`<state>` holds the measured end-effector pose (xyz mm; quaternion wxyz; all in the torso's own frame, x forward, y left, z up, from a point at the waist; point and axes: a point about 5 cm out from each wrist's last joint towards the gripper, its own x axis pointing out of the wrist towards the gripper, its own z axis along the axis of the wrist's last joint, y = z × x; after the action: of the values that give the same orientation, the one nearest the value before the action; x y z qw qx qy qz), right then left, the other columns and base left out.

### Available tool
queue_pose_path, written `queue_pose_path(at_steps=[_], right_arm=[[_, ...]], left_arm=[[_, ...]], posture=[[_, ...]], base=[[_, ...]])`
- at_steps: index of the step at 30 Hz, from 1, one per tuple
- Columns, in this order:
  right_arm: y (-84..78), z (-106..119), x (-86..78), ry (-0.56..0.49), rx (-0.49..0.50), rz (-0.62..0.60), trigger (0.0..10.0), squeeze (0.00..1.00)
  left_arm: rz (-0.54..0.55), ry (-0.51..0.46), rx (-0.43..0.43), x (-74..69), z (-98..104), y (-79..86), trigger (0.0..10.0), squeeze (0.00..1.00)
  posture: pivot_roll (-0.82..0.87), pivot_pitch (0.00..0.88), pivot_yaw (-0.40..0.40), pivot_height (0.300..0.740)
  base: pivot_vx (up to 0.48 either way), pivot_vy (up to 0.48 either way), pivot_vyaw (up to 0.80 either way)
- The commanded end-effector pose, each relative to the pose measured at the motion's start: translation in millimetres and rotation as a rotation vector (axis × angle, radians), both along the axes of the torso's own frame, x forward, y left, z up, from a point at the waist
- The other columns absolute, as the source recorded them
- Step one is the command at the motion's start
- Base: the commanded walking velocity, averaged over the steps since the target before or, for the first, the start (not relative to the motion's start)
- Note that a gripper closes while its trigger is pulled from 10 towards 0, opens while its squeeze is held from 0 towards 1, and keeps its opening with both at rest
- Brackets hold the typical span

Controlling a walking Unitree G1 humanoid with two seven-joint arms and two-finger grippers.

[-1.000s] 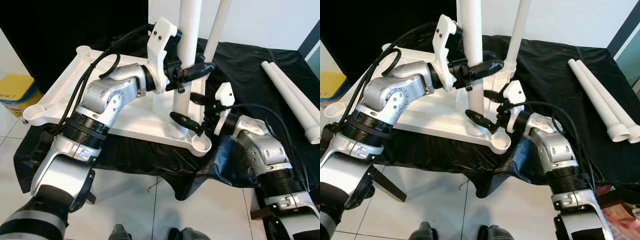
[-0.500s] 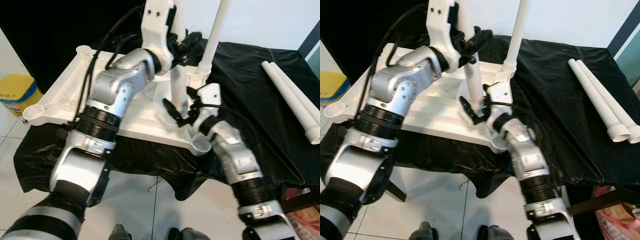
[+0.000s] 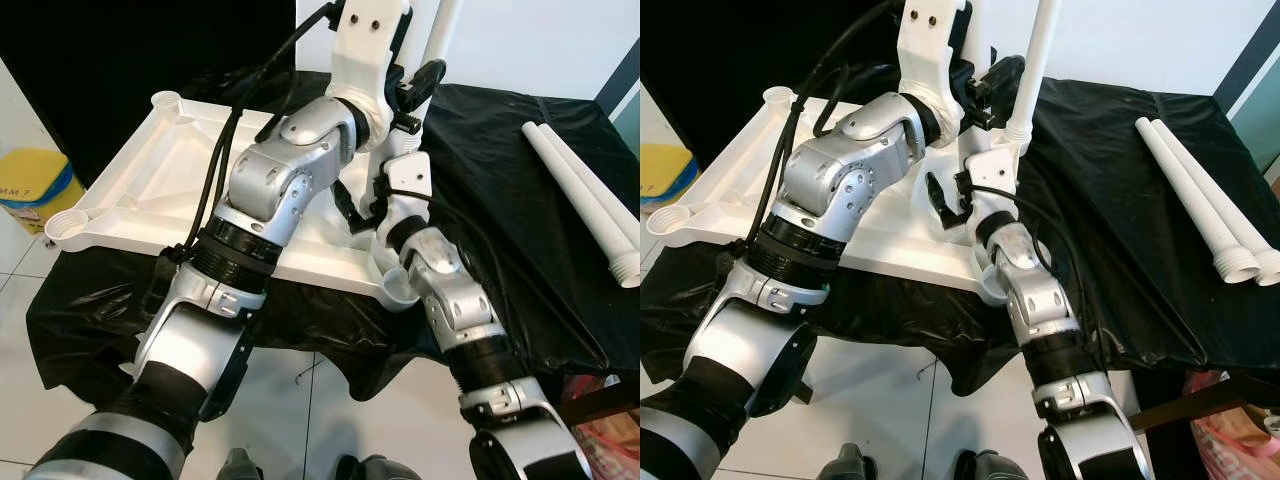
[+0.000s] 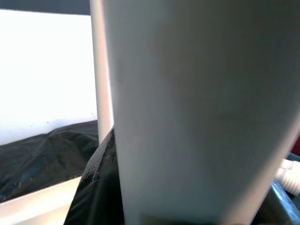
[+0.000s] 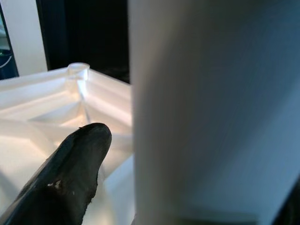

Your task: Building children table

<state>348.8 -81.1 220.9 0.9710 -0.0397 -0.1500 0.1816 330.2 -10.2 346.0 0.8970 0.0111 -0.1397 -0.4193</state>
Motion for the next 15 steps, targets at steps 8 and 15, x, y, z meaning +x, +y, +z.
queue_pose_path(at_steps=[8,15], right_arm=[[-0.9,3.3,3.3,-0.008,0.013,-0.018,0.0,0.00],[-4.7,-0.1,2.4,0.005,0.038,-0.040,0.0,0.00]], left_arm=[[-0.072,-0.009,0.042,-11.9,-3.3,-19.0,10.0,0.00],[-0.078,-0.017,0.045,-13.8,-3.0,-21.8,10.0,0.00]], posture=[[0.04,0.106,-0.068,0.740],[0.03,0.099,-0.066,0.740]], base=[[0.000,0.000,0.00],[0.000,0.000,0.00]])
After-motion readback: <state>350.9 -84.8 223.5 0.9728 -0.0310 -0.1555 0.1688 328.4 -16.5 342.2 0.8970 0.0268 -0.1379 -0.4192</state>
